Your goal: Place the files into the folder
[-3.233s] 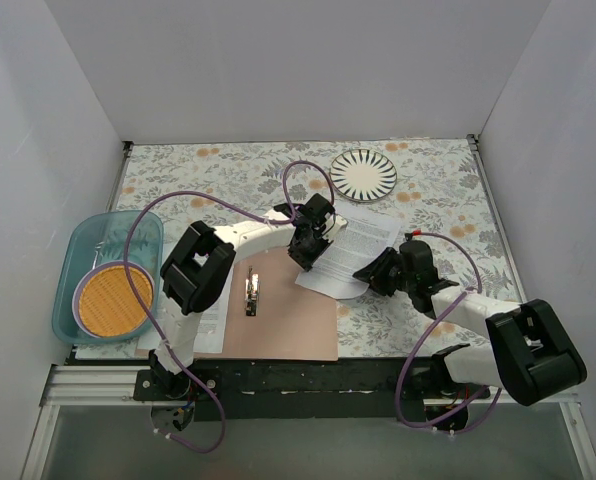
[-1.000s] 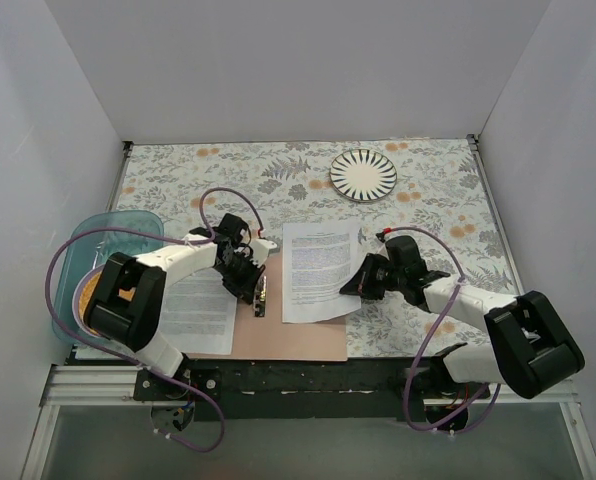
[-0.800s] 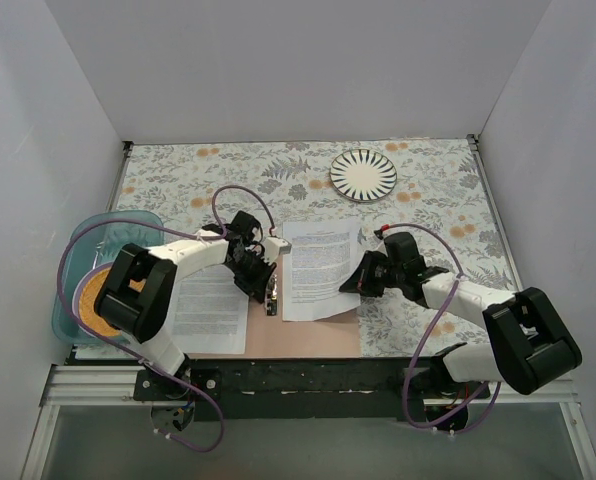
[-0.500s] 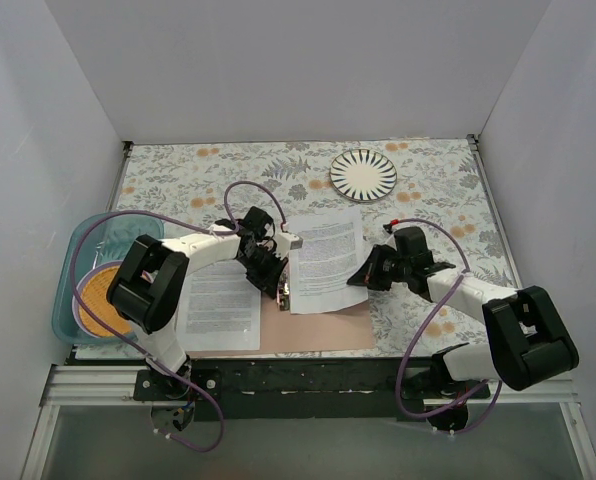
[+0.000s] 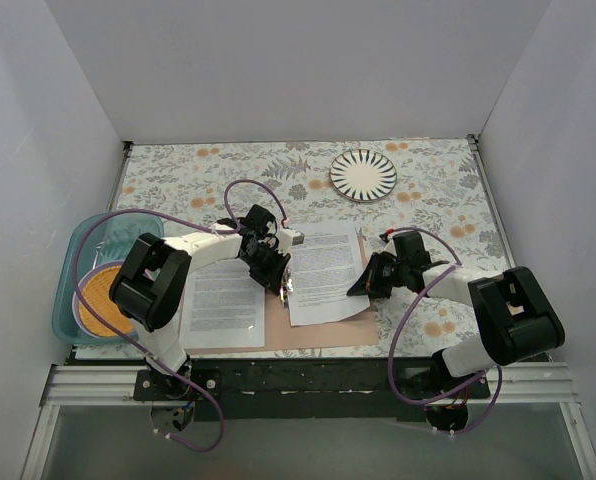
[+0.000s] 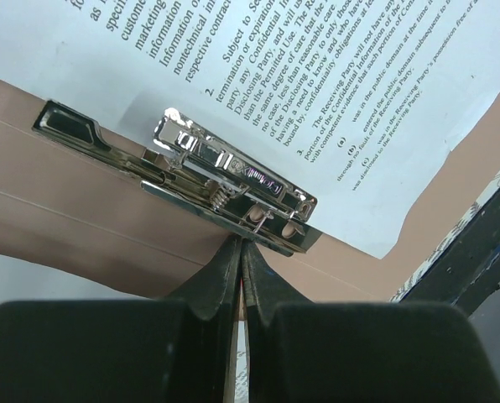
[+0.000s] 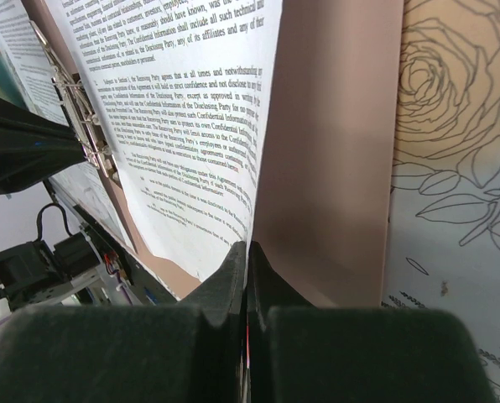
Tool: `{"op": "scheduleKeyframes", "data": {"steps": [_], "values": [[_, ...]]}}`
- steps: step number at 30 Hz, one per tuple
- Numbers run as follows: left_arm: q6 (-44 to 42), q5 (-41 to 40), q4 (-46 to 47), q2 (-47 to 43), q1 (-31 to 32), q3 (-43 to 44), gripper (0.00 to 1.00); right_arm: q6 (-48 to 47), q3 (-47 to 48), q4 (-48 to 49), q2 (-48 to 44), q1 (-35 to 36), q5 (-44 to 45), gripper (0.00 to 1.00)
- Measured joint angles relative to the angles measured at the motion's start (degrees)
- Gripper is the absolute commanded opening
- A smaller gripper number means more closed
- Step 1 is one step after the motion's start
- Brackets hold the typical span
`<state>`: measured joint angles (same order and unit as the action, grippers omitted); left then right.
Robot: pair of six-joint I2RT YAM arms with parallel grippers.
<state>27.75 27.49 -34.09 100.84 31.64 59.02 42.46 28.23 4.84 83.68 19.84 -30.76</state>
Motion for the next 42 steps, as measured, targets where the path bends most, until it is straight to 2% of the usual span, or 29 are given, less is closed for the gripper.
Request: {"op": "scheduleKeyframes", "data": {"steps": [7,13,28,42], "values": [[0.6,-0.3,0.2,0.0,0.0,0.0,0.0,-0.5,0.0,-0.6,-0.5,0.0,-0.4,0.01],[1.2,-0.5,0.3,0.0,0.0,0.0,0.0,-0.4,-0.2,-1.9,-5.3,0.0,0.7,0.01],[1.9,-1.7,0.4,0.0,0.1,0.3,0.0,2.1,-8.3,-2.5,-13.6,2.0,3.0,0.01],[2.1,-2.1,1.4,0.0,0.1,0.4,0.0,4.3,-10.5,-5.2,-20.9,3.2,5.0,0.01]]}}
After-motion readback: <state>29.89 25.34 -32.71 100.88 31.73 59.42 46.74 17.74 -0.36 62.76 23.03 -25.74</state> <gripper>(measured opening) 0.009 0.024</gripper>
